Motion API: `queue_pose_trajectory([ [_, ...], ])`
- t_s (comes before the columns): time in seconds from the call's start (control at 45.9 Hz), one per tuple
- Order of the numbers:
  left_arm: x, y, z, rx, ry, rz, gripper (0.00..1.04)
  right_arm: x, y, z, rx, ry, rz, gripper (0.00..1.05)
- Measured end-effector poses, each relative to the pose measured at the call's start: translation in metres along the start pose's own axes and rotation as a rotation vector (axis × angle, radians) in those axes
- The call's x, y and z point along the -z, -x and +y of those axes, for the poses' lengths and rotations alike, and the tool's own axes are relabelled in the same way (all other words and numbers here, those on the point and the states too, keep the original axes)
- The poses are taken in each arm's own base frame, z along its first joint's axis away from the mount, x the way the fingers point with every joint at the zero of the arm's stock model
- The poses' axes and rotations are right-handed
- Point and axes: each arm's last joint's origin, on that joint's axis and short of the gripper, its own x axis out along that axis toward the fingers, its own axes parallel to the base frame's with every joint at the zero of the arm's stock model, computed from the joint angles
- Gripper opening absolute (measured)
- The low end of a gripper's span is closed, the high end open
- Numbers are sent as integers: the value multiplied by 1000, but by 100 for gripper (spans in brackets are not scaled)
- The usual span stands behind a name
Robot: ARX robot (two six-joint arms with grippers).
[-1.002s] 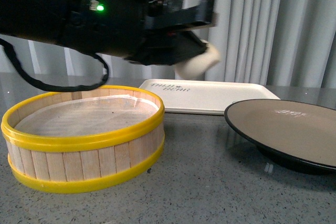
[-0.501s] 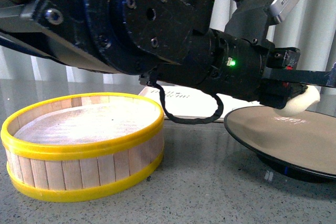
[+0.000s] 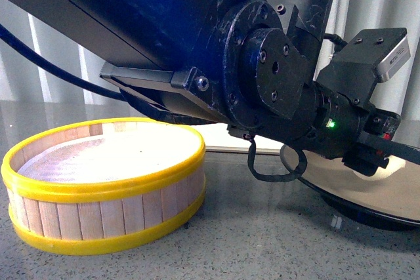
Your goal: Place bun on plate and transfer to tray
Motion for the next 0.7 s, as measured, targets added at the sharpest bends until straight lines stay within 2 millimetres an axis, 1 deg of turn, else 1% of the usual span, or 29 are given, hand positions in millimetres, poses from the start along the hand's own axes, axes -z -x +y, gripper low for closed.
queue_pose_trajectory([
  [0.065, -1, -3, 2, -14, -12, 10, 5, 0, 0, 0, 0, 0, 0, 96],
  [0.087, -1, -3, 2, -13, -13, 12, 7, 0, 0, 0, 0, 0, 0, 96],
  [0.24, -3, -4, 3, -15, -37, 26, 35, 0, 0, 0, 0, 0, 0, 96],
  [0.261, -3, -4, 3, -16, -40, 29, 41, 0, 0, 0, 0, 0, 0, 96],
  [0.37, -2, -3, 5, -10, -39, 35, 59, 0, 0, 0, 0, 0, 0, 96],
  [0.392, -2, -3, 5, -11, -38, 35, 60, 0, 0, 0, 0, 0, 0, 96],
  [0.436, -3, -2, 7, -11, -26, 31, 68, 0, 0, 0, 0, 0, 0, 96],
  [0.566, -11, 5, 15, -37, -6, 14, 89, 0, 0, 0, 0, 0, 0, 96],
  [0.653, -17, 10, 22, -65, -2, -2, 99, 0, 0, 0, 0, 0, 0, 96],
  [0.697, -22, 14, 25, -87, 4, -10, 100, 0, 0, 0, 0, 0, 0, 96],
])
